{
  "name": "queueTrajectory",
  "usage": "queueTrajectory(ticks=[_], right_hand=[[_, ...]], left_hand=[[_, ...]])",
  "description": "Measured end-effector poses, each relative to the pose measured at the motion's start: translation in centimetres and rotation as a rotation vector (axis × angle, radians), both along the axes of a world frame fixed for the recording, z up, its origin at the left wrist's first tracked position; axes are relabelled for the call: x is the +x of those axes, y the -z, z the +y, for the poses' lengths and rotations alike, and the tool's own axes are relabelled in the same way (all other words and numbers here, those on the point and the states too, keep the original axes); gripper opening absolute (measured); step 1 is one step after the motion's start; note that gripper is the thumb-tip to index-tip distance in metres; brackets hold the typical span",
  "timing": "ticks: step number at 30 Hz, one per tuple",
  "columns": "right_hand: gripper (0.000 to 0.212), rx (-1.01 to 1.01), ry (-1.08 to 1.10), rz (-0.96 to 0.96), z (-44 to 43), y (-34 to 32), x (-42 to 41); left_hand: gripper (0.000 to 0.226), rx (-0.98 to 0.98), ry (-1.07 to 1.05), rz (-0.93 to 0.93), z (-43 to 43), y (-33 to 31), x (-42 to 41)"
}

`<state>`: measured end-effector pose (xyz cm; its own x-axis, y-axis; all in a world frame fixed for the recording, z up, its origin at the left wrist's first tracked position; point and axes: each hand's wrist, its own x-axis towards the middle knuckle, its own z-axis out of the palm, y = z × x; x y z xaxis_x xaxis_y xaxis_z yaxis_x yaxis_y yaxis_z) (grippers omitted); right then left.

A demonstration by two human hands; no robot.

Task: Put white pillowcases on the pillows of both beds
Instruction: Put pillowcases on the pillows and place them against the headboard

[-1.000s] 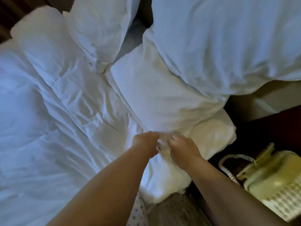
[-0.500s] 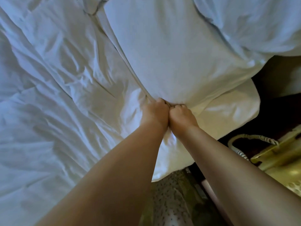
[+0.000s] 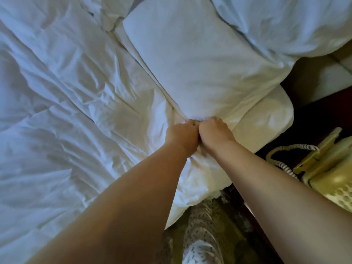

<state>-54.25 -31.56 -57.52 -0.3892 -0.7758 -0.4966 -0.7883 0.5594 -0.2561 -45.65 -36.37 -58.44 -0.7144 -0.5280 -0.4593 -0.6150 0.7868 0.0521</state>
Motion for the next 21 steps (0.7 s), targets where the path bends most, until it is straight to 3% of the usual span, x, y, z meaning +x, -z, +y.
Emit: queueTrajectory(ticks=[3, 7, 14, 21], right_hand=[[0.032, -0.044, 0.001, -0.011, -0.4, -4.2, -0.7], [0.03, -0.15, -0.091, 0.139, -3.3, -12.9, -3.7], [0.02, -0.418, -0.107, 0.36, -7.7, -30.3, -10.5], [0.017, -0.541, -0.107, 0.51, -11.8, -38.3, -13.9]], left_hand=[[0.04, -0.02, -0.024, 0.014, -0.8, -3.7, -0.9], [0.025, -0.119, -0.045, 0.05, -3.9, -12.2, -4.4], [0.032, -0.346, -0.026, 0.275, -10.8, -28.5, -11.1], [0.031, -0.437, -0.042, 0.38, -16.3, -37.0, -14.3]])
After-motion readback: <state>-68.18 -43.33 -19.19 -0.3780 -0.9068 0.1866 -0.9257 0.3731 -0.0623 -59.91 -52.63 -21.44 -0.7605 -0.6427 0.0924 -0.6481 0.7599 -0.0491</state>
